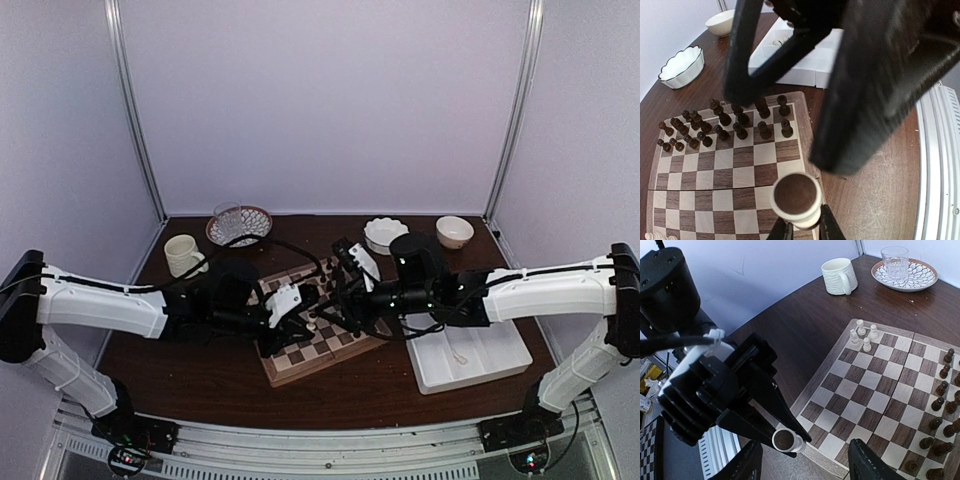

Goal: Set up the chess pieces on the board
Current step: Pass from the left arm to the right

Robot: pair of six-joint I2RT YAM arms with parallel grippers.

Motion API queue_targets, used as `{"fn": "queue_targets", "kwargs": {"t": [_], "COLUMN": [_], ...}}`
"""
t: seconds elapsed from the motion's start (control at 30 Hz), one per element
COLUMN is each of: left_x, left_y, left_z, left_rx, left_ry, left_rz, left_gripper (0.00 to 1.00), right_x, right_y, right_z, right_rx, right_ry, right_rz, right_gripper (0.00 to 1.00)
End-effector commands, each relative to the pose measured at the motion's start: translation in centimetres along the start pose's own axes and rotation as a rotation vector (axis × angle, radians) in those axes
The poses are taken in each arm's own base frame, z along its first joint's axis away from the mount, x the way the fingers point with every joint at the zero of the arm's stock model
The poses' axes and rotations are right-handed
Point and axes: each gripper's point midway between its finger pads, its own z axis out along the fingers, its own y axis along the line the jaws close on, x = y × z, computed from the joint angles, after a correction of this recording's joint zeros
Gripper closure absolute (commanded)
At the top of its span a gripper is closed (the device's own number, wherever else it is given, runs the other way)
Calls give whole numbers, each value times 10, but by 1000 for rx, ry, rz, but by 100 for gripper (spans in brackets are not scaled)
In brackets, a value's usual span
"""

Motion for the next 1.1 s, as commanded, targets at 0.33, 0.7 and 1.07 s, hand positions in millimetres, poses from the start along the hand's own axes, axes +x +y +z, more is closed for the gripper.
{"fn": "queue_targets", "kwargs": {"t": [0.33, 0.7, 1.07], "left_x": [-18, -17, -20], "left_y": [-1, -1, 2], "left_z": [4, 5, -6], "left_rx": [24, 27, -12], "left_ry": [-31, -17, -67], "left_rz": [12, 7, 1], "left_gripper": [96, 95, 66], "right_x": [6, 10, -2], "right_y": [15, 2, -26], "right_z": [17, 23, 8], "right_rx": [-126, -62, 31], "right_ry": [44, 57, -57], "right_rz": [29, 35, 107], "right_gripper": [53, 69, 93]}}
